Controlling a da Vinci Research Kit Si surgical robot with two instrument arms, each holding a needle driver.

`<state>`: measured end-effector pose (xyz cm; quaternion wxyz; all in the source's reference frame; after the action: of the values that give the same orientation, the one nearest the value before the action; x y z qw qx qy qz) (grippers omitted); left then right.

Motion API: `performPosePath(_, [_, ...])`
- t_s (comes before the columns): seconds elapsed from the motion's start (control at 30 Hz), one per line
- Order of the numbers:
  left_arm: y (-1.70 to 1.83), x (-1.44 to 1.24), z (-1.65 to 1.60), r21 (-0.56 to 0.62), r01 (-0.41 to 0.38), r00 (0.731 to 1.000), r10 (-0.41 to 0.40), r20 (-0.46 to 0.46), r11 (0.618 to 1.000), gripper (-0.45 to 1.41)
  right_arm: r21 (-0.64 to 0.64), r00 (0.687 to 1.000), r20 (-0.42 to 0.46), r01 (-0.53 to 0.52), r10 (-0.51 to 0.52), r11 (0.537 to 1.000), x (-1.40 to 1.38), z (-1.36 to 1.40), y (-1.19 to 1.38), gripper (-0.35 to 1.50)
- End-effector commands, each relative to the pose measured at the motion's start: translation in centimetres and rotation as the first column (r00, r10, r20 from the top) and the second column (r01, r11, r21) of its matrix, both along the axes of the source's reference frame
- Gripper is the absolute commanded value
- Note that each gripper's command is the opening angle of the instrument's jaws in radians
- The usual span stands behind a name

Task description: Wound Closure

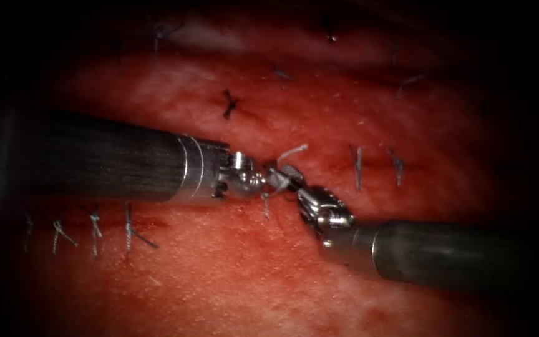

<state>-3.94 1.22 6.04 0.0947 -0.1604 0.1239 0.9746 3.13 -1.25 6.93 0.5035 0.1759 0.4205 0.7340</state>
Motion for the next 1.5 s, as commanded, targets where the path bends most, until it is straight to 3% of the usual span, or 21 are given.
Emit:
performPosePath(0.03, [0.00,-0.06,0.05,0.000,-0.003,1.000,0.003,0.000,1.000,-0.45,0.000,1.000,-0.005,-0.003,0.003,1.000,0.16,0.07,0.11,0.47])
performPosePath(0.17, [-0.04,-0.02,0.05,0.001,-0.008,1.000,0.008,0.003,1.000,-0.45,0.002,1.000,-0.006,-0.005,0.005,1.000,0.21,0.07,0.15,0.46])
performPosePath(0.27, [-0.05,0.14,0.04,0.004,-0.024,1.000,0.024,0.011,1.000,-0.45,0.003,1.000,-0.006,0.007,-0.007,1.000,0.20,0.06,0.06,0.26])
performPosePath(0.5, [-0.19,0.30,0.04,-0.001,-0.036,0.999,0.036,0.004,0.999,-0.45,0.004,1.000,-0.004,0.004,-0.004,1.000,0.22,0.08,0.09,0.29])
performPosePath(0.97, [-0.37,0.30,0.12,0.012,-0.050,0.999,0.050,-0.016,0.999,-0.45,-0.004,1.000,0.016,-0.006,0.006,1.000,0.36,0.15,0.27,0.29])
performPosePath(1.03, [-0.38,0.30,0.14,0.015,-0.053,0.998,0.054,-0.018,0.998,-0.45,-0.008,1.000,0.022,-0.008,0.008,1.000,0.41,0.17,0.30,0.19])
performPosePath(1.07, [-0.38,0.32,0.14,0.017,-0.050,0.999,0.050,-0.015,0.999,-0.45,-0.012,1.000,0.026,-0.007,0.007,1.000,0.44,0.16,0.30,-0.05])
performPosePath(1.17, [-0.37,0.36,0.15,0.018,-0.047,0.999,0.047,-0.012,0.999,-0.45,-0.054,0.998,0.057,0.030,-0.027,0.998,0.46,0.14,0.28,-0.33])
performPosePath(1.5, [-0.26,0.51,0.19,0.033,-0.046,0.999,0.046,-0.018,0.998,-0.45,-0.135,0.990,0.101,0.114,-0.101,0.984,0.46,-0.05,0.12,-0.35])
